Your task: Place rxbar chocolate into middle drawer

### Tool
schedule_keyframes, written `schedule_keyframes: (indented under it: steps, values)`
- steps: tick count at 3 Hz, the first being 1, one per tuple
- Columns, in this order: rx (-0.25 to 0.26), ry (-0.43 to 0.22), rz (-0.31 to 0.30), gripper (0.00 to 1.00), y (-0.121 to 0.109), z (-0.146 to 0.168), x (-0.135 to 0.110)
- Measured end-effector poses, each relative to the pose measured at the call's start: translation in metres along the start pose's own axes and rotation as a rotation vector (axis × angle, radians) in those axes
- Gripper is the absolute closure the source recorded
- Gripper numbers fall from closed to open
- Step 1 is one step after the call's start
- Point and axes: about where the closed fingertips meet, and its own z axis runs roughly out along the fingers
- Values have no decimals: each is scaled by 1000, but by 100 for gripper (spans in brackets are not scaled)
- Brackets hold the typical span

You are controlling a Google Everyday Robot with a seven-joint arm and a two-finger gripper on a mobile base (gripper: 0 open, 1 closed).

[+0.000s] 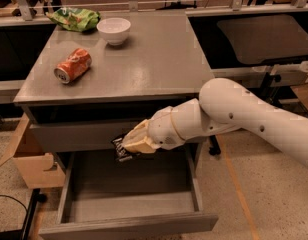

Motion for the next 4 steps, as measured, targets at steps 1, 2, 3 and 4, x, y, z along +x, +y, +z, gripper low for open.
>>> schedule_keyframes:
  steps: [1,2,3,4]
  values:
    - [-39,-11,30,100,5,34,40]
    - [-48,-16,52,100,7,60,70]
    - [-43,18,69,100,13,89,106]
    - [-22,74,104,100,16,117,154]
